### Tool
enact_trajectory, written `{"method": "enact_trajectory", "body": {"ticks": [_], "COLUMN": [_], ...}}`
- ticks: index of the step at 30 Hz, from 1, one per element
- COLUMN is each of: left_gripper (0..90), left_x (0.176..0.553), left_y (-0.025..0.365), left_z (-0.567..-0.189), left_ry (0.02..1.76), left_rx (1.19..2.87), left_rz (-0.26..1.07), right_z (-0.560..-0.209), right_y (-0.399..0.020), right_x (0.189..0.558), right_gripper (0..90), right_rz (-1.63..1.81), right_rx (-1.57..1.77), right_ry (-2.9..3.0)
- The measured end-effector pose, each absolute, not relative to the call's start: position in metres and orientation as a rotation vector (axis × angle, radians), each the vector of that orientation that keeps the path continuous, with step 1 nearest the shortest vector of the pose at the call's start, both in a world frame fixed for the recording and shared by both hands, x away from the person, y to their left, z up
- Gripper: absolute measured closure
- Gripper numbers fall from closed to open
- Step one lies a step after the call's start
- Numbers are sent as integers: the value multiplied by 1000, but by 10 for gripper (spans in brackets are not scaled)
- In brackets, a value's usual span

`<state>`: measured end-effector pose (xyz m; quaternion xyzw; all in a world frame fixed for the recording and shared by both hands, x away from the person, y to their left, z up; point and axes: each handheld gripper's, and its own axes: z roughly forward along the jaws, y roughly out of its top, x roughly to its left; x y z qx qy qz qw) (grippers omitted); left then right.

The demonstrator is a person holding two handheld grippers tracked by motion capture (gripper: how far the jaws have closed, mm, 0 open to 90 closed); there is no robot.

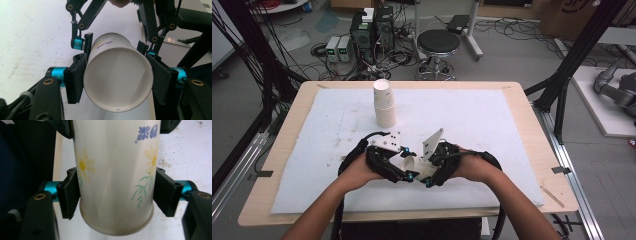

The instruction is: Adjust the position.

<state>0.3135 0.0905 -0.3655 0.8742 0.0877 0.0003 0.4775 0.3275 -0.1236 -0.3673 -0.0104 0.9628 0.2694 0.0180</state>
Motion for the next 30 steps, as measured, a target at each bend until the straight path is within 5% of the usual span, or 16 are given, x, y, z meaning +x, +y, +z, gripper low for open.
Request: {"method": "enact_trajectory", "body": {"ticks": [2, 15, 30], "left_gripper": [367, 369, 369], "left_x": [313, 310, 302], "left_y": [93, 115, 130], "left_z": [-366, -377, -390], "left_ry": [224, 321, 338], "left_rx": [2116, 1929, 1792], "left_rz": [9, 20, 58], "right_z": [-365, -354, -383], "right_y": [-127, -166, -193], "right_x": [328, 326, 310], "right_gripper": [212, 206, 208], "right_rz": [890, 1398, 1710], "right_rx": [13, 215, 386], "right_ry": [2986, 2760, 2456]}}
